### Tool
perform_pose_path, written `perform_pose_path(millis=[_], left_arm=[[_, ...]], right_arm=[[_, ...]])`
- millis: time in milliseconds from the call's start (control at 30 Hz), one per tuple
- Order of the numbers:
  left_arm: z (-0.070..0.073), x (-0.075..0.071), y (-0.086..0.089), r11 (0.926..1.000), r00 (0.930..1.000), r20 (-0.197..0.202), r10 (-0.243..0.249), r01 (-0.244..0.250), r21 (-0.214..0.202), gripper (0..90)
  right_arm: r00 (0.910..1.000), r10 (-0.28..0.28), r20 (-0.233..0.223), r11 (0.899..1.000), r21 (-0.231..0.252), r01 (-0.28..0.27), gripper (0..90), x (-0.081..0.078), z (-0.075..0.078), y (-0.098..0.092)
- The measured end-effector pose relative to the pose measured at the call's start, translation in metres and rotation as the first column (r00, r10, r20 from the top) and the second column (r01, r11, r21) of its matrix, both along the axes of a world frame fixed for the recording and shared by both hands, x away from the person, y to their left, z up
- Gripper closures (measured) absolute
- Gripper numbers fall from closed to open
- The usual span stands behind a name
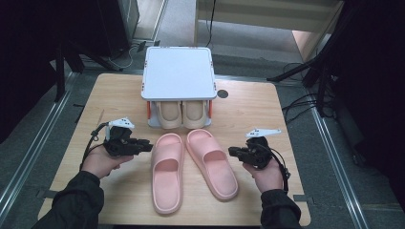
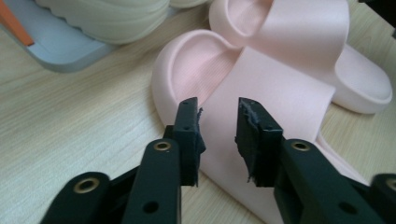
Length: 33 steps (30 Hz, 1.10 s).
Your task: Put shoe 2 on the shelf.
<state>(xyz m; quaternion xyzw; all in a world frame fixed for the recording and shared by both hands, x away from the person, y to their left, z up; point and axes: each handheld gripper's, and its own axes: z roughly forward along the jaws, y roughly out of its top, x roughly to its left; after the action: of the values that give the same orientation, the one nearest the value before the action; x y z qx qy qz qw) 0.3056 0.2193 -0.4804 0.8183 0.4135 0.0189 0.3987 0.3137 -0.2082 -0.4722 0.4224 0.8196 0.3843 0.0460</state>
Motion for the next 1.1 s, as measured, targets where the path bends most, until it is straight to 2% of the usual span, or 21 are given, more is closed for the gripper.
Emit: perform_pose_path(millis=[100,267,467,600,733,1100], left_arm=[[-0.004,-0.001,0.002,1.0,1.0,-0.007,0.006,-0.005,0.006,73.1],[-0.015,0.0,-0.002,0.9997,0.9994,-0.035,-0.003,0.004,0.025,74.5],[-0.024,-0.003,-0.012,0.9978,0.9988,-0.046,-0.02,0.023,0.062,74.1],[-0.026,-0.004,-0.01,0.998,0.9987,-0.049,-0.012,0.015,0.062,73.1],[-0.027,-0.006,-0.007,0.996,0.9986,-0.051,-0.013,0.018,0.087,73.1],[-0.029,-0.006,-0.01,0.9966,0.9979,-0.063,-0.014,0.019,0.08,74.2]], right_arm=[[0.9995,0.002,-0.031,1.0,-0.028,-0.003,85.9,0.008,-0.008,0.002],[0.9989,0.029,-0.038,0.998,-0.055,-0.031,85.7,0.015,-0.014,0.013],[0.9978,0.048,-0.045,0.998,-0.043,-0.05,85.8,0.019,-0.015,0.019],[0.9972,0.061,-0.044,0.997,-0.039,-0.063,85.7,0.02,-0.016,0.023],[0.9972,0.064,-0.039,0.997,-0.05,-0.066,84.4,0.022,-0.015,0.024],[0.9965,0.069,-0.048,0.996,-0.057,-0.072,84.7,0.021,-0.018,0.031]])
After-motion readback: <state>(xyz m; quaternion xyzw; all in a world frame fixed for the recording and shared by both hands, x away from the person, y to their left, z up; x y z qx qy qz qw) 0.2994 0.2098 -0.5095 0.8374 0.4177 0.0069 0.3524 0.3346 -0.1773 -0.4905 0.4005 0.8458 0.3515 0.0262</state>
